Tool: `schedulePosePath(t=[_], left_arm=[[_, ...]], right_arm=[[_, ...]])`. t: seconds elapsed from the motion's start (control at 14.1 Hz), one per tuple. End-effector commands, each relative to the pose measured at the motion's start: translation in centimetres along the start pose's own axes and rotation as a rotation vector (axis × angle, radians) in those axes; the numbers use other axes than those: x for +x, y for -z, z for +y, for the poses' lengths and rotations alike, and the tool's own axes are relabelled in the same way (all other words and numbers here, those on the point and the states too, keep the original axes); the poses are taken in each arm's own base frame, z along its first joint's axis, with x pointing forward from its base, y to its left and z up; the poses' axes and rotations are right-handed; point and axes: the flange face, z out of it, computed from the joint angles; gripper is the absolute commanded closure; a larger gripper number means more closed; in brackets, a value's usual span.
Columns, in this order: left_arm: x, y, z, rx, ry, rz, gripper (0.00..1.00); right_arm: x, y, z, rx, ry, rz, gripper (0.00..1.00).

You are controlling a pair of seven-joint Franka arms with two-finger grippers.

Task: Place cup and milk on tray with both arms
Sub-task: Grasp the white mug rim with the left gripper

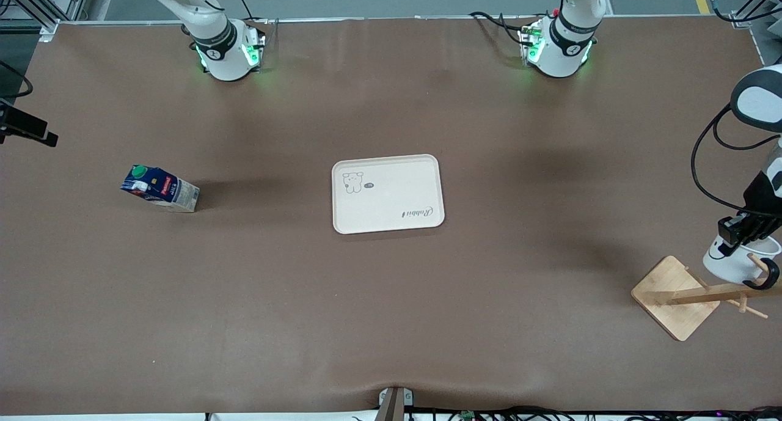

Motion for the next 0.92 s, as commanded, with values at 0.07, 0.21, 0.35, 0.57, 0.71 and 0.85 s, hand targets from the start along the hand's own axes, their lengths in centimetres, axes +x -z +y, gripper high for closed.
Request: schedulePosePath(t=[0.07,0.21,0.35,0.57,0.71,0.85], left_arm=[[0.4,0.9,1.9,-0.029,-0.061,0.013,1.0],[0.5,2.1,2.9,-0.04,-0.075,0.0,1.0],[0.5,3.7,4.4,-0.054,-0.1,-0.021,1.0],[-0.1,5.5,6.0,-0.075,-0.118,-0.087,1.0],[-0.5,6.5,6.9,-0.084,-0.131,-0.119,1.0],[-0.7,7.4,8.7,-0.097,-0.124,-0.153,1.0]], right_arm=[[0.2,0.6,0.1,0.007,0.007,0.011,0.0],[0.3,0.5,0.0,0.007,0.008,0.011,0.0],[0.7,-0.1,0.1,0.008,0.008,0.001,0.0],[0.7,0.2,0.1,0.009,0.007,0.012,0.0],[0.9,0.0,0.1,0.011,0.005,0.009,0.0],[3.0,-3.2,0.3,0.014,0.004,-0.051,0.0]])
